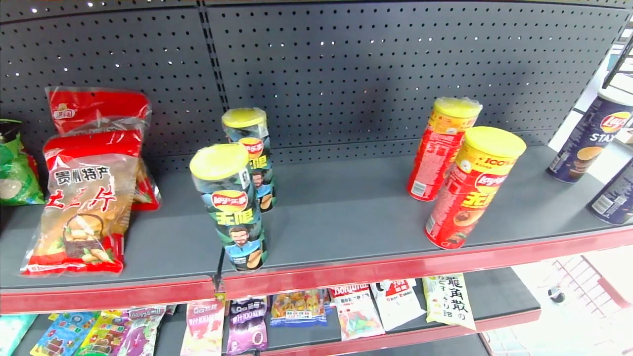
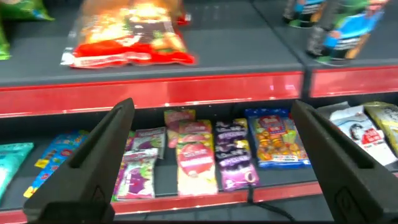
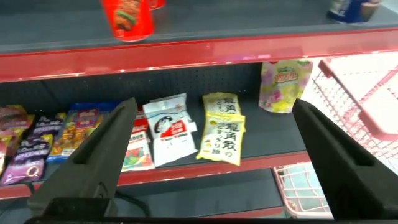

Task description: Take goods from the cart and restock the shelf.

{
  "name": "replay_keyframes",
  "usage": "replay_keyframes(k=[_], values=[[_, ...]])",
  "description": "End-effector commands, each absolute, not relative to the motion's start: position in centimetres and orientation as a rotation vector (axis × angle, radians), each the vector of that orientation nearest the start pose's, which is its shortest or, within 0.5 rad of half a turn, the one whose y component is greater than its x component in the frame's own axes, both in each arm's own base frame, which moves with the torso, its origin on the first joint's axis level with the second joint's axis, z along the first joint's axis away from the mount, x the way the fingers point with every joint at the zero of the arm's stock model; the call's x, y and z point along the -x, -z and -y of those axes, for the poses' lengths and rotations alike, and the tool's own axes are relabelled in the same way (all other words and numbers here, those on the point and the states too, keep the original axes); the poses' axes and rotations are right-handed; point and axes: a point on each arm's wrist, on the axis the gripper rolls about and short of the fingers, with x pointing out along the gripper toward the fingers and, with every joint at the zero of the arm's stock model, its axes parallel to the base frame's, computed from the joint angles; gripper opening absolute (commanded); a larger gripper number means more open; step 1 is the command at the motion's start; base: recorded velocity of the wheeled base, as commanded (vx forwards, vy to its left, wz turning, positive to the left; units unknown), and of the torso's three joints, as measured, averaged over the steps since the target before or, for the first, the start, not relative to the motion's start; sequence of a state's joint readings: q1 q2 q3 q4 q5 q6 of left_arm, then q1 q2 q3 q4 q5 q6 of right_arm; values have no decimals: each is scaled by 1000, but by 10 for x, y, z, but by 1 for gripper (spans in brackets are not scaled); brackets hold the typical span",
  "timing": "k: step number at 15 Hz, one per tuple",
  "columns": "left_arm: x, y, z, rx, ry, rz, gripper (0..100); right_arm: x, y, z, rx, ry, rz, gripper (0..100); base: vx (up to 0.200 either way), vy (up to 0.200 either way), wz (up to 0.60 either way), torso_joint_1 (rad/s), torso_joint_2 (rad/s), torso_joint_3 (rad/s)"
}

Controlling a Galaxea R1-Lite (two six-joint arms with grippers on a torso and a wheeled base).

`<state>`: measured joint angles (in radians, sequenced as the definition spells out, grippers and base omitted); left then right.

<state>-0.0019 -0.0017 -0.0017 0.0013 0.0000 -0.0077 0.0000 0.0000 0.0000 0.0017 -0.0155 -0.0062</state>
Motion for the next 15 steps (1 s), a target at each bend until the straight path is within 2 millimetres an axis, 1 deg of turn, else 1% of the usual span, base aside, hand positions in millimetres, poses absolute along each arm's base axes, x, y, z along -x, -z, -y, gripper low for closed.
replay_keyframes(k=[1,15], values=[[23,-76,0,6,2,0,100,23,-75,0,6,15,-2,100,0,-200,0,2,7,2],[23,-76,0,3,5,0,100,23,-75,0,6,15,-3,100,0,-200,0,2,3,3]])
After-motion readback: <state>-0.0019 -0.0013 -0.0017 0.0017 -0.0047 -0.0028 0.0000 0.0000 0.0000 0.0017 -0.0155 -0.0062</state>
